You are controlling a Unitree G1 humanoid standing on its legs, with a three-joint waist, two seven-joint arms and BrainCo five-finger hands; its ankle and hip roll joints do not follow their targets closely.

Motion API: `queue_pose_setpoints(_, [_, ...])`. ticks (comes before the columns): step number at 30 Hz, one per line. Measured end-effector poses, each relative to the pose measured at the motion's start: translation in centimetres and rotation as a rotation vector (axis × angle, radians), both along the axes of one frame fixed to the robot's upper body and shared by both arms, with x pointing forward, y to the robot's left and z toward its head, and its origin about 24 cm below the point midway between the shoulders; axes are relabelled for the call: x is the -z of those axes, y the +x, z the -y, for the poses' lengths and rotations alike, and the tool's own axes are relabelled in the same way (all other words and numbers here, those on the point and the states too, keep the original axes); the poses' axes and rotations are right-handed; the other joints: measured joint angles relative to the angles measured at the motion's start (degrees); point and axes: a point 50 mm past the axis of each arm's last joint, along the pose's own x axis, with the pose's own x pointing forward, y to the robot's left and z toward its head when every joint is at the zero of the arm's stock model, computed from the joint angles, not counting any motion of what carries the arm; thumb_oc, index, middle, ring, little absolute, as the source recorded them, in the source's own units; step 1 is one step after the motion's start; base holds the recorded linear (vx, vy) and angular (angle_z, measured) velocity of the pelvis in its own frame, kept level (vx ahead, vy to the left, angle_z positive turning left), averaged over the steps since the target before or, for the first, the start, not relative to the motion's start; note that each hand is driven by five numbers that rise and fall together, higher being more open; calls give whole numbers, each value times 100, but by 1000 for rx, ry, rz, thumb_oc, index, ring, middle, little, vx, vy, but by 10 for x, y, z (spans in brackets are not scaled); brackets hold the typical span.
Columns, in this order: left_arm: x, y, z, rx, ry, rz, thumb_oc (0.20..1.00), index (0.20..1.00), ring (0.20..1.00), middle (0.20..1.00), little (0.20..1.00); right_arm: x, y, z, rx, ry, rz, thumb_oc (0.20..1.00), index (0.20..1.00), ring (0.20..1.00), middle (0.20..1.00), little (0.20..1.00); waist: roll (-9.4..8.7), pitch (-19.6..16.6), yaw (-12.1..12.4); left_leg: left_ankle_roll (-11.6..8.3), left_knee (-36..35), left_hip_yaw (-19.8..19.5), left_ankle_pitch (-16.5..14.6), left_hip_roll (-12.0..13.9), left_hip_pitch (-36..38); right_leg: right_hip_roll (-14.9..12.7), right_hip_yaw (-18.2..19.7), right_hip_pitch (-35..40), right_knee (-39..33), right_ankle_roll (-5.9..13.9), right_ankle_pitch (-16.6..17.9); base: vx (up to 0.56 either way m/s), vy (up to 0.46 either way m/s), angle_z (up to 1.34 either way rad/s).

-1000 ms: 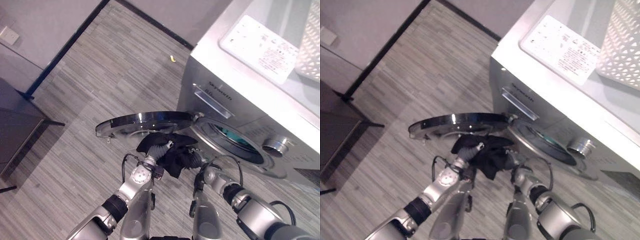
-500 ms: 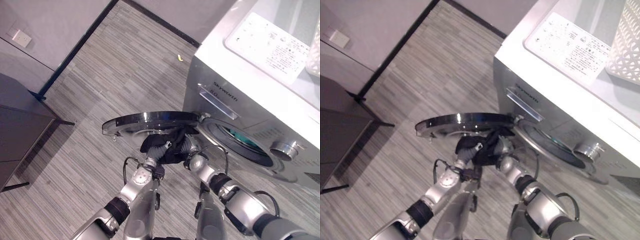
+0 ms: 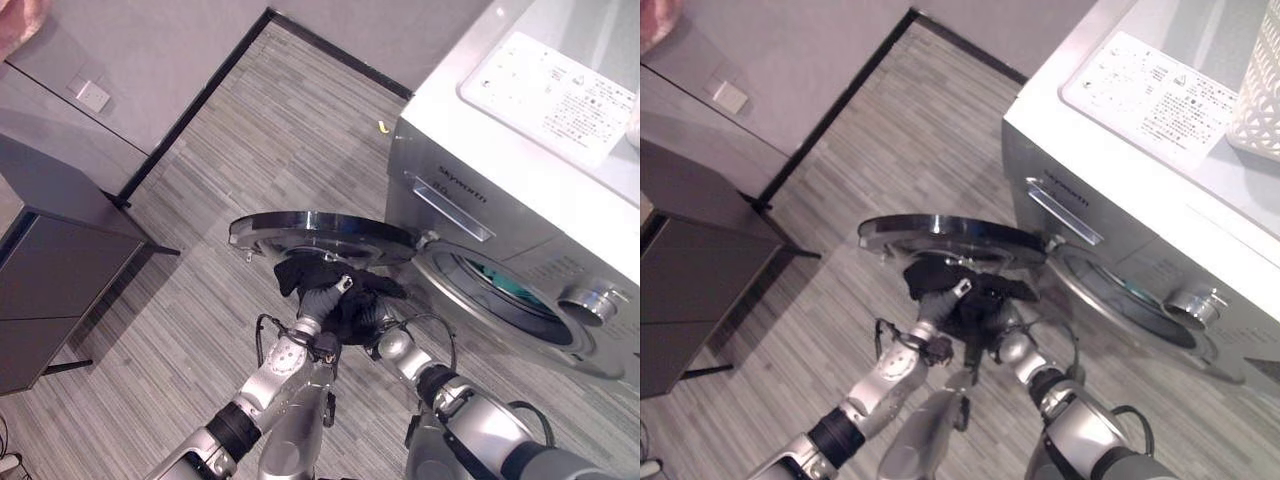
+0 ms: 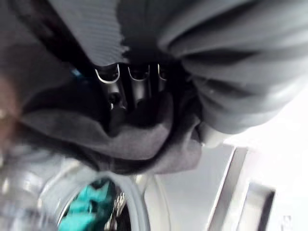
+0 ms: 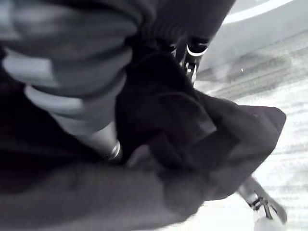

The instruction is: Grab the laundry basket,head to the washer,open it,put in the laundry and shut it.

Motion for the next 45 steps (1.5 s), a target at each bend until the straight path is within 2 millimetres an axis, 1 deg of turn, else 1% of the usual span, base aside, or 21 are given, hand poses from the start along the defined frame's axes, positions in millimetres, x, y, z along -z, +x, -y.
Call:
queue_pose_setpoints(2, [0, -3, 3, 16, -21, -19, 200, 200, 200, 200, 200, 1, 0, 1, 15, 14, -4, 200, 200, 200, 200, 200, 0, 0, -10, 8, -15, -1, 15, -3, -26, -4, -1, -44, 29, -1, 0, 0, 0, 0])
queue_pose_setpoints(10, [3, -1, -1, 14, -24, -43, 200, 200, 200, 200, 200, 8, -10, 6, 44, 50, -13, 200, 200, 200, 200, 200, -29, 20, -140, 10, -14, -3, 15, -6, -19, -7, -13, -46, 63, 0, -17, 0, 0, 0])
queue_pose_setpoints(12, [6, -1, -1, 16, -17, -55, 200, 200, 200, 200, 200, 13, -16, 15, 79, 49, -18, 200, 200, 200, 200, 200, -40, 26, -165, 13, -13, 0, 18, -5, -16, -8, -7, -53, 81, 0, -21, 0, 0, 0])
queue_pose_setpoints(16, [13, -2, -7, -9, -25, -94, 200, 200, 200, 200, 200, 15, -18, 29, 173, 104, -10, 200, 200, 200, 200, 200, -72, 48, -225, 20, -11, 5, 23, -6, -14, -13, 1, -64, 105, 3, -27, 0, 0, 0])
queue_pose_setpoints(17, [15, -2, -9, -17, -27, -103, 222, 222, 222, 222, 222, 14, -18, 31, 199, 117, -7, 200, 200, 200, 200, 200, -93, 62, -258, 22, -11, 8, 24, -7, -13, -15, 3, -66, 109, 3, -27, 0, 0, 0])
queue_pose_setpoints(18, [17, -3, -10, -21, -27, -109, 282, 282, 282, 282, 282, 13, -17, 33, 219, 130, -1, 200, 200, 200, 200, 200, -109, 73, -279, 27, -11, 11, 28, -8, -15, -18, 13, -81, 124, 4, -28, 0, 0, 0])
queue_pose_setpoints(19, [18, -4, -11, -22, -25, -112, 200, 200, 200, 200, 200, 12, -16, 36, 237, 139, 6, 200, 200, 200, 200, 200, -122, 81, -283, 29, -12, 23, 29, -8, -20, -24, 34, -111, 155, 4, -36, -13, 14, -6])
queue_pose_setpoints(20, [19, -4, -12, -22, -22, -116, 200, 200, 200, 200, 200, 11, -15, 40, 286, 173, 16, 200, 200, 200, 200, 200, -126, 84, -291, 42, -16, 40, 38, -20, -34, -40, 68, -155, 191, 10, -45, -15, 20, -6])
queue_pose_setpoints(22, [20, -4, -12, -20, -16, -118, 200, 200, 200, 200, 200, 9, -14, 43, 310, 198, 23, 200, 200, 200, 200, 200, -127, 85, -316, 49, -17, 48, 43, -38, -32, -59, 77, -156, 192, 16, -43, -9, 12, -2])
queue_pose_setpoints(23, [19, -4, -13, -17, -11, -114, 200, 200, 200, 200, 200, 8, -13, 43, 334, 232, 27, 200, 200, 200, 200, 200, -126, 85, -320, 55, -22, 55, 47, -49, -32, -76, 86, -164, 193, 22, -42, 0, 0, 0])
queue_pose_setpoints(28, [18, -2, -17, -13, 0, -101, 200, 200, 200, 200, 200, 7, -12, 38, 344, 275, 30, 200, 200, 200, 200, 200, -123, 86, -311, 59, -28, 55, 50, -72, -32, -103, 88, -167, 193, 32, -43, 0, 0, 0])
queue_pose_setpoints(33, [14, -3, -15, -5, -11, -89, 200, 200, 200, 200, 200, 6, -11, 34, 321, 270, 32, 200, 200, 200, 200, 200, -113, 90, -307, 67, -32, 54, 56, -136, -32, -166, 87, -164, 192, 67, -48, 0, 0, 0])
queue_pose_setpoints(39, [13, -3, -14, 3, -11, -85, 200, 200, 200, 200, 200, 6, -12, 26, 292, 271, 27, 200, 200, 200, 200, 200, -108, 92, -283, 69, -32, 46, 57, -145, -27, -172, 80, -154, 190, 71, -48, 0, 0, 0])
queue_pose_setpoints(40, [13, -3, -13, 8, -10, -83, 376, 376, 376, 376, 376, 6, -12, 26, 292, 271, 26, 200, 200, 200, 200, 200, -108, 92, -283, 69, -32, 46, 57, -145, -27, -172, 80, -152, 190, 72, -48, 0, 0, 0])
queue_pose_setpoints(41, [13, -4, -12, 16, -6, -81, 881, 881, 881, 881, 881, 6, -12, 26, 292, 272, 26, 200, 200, 200, 200, 200, -107, 92, -283, 69, -32, 46, 57, -146, -27, -172, 80, -151, 190, 71, -48, 0, 0, 0])
queue_pose_setpoints(42, [13, -4, -12, 19, -5, -80, 1000, 1000, 1000, 1000, 1000, 6, -12, 26, 293, 271, 26, 200, 200, 200, 200, 200, -107, 92, -284, 69, -32, 46, 57, -146, -26, -173, 80, -151, 190, 72, -48, 0, 0, 0])
queue_pose_setpoints(45, [13, -4, -11, 32, 5, -77, 1000, 1000, 1000, 1000, 1000, 6, -12, 28, 303, 269, 28, 200, 200, 200, 200, 200, -106, 92, -287, 70, -32, 47, 58, -144, -24, -172, 81, -150, 190, 72, -48, 0, 0, 0])
